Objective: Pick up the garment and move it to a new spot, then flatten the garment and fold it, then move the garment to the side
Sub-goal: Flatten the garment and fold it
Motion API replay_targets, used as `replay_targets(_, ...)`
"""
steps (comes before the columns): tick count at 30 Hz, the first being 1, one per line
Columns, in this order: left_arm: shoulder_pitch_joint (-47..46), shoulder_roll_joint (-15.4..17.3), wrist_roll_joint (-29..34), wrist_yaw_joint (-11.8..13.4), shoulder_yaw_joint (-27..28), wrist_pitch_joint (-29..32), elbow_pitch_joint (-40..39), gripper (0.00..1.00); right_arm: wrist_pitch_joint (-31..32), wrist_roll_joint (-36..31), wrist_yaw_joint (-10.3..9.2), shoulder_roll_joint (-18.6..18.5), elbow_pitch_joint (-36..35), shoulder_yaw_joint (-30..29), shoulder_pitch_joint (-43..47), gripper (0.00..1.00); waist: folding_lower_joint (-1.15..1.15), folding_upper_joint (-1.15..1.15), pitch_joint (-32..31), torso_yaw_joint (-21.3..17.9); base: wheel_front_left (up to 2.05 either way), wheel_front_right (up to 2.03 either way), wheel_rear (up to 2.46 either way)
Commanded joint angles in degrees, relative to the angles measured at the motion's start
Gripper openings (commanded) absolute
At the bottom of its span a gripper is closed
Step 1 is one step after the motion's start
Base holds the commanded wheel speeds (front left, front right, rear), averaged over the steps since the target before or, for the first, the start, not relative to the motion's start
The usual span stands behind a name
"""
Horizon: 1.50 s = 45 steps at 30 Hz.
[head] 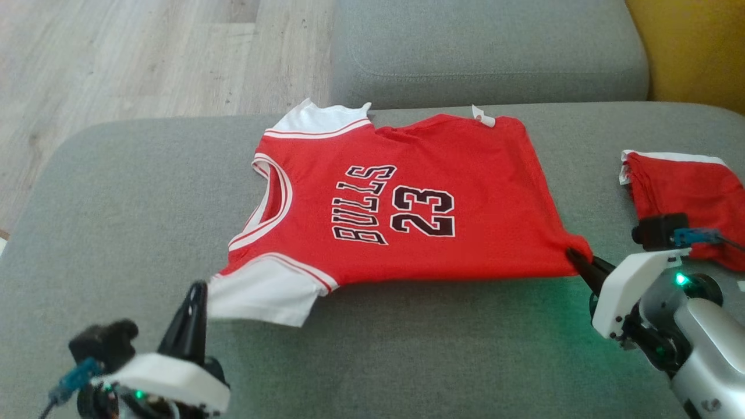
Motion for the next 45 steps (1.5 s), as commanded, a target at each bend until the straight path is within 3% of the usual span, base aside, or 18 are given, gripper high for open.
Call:
replay_targets(1,-5.15,1.72,0.71,0.38,2.81,0.17,-1.73,0.0,0.32,-1.12,-0.05,-0.2,-1.7,-0.72,-2.15,0.0,0.0,-0.01,0.5,-0.26,0.0,0.0,0.0)
replay_targets(6,-9.48,2.85,1.55,0.34,2.66,1.94,0.54,0.0,2.47,-3.42,-0.05,1.46,-1.17,-2.56,-4.65,0.0,0.0,-0.01,2.54,-0.61,0.0,0.0,0.0)
replay_targets(17,-21.78,5.32,5.1,-2.52,-0.38,6.05,9.79,0.0,6.84,-7.52,-0.05,5.01,2.82,-4.74,-11.31,0.0,0.0,-0.01,7.8,-1.13,0.0,0.0,0.0)
replay_targets(33,-44.36,4.2,12.7,-7.84,-6.97,7.34,29.78,0.0,7.31,-12.25,-0.05,10.19,11.52,-4.24,-21.88,0.0,0.0,-0.01,13.69,-3.13,0.0,0.0,0.0)
replay_targets(34,-45.48,3.86,13.24,-8.08,-7.5,7.07,31.12,0.0,6.65,-12.8,-0.05,10.36,12.19,-4.36,-22.76,0.4,0.0,-0.01,13.99,-3.3,0.0,0.0,0.0)
replay_targets(35,-46.63,3.43,13.58,-8.25,-7.8,6.66,32.38,0.0,5.71,-13.32,-0.05,10.6,12.9,-4.68,-23.7,1.0,0.0,-0.01,14.36,-3.48,0.0,0.0,0.0)
replay_targets(36,-47.8,3.01,13.92,-8.19,-7.9,5.9,33.6,0.0,4.88,-13.69,-0.05,10.95,13.8,-5.13,-24.55,1.0,0.0,-0.01,14.65,-3.57,0.0,0.0,0.0)
replay_targets(38,-50.24,2.41,15.07,-7.49,-7.83,2.96,35.74,1.0,2.61,-14.72,-0.05,11.5,15.29,-5.86,-26.26,1.0,0.0,-0.01,15.13,-3.76,0.0,0.0,0.0)
replay_targets(45,-55.19,-0.94,14.63,-6.32,-4.83,-11.11,40.59,1.0,-10.52,-17.42,-0.05,12.72,17.88,-9.3,-30.14,1.0,0.0,-0.01,15.26,-3.83,0.0,0.0,0.0)
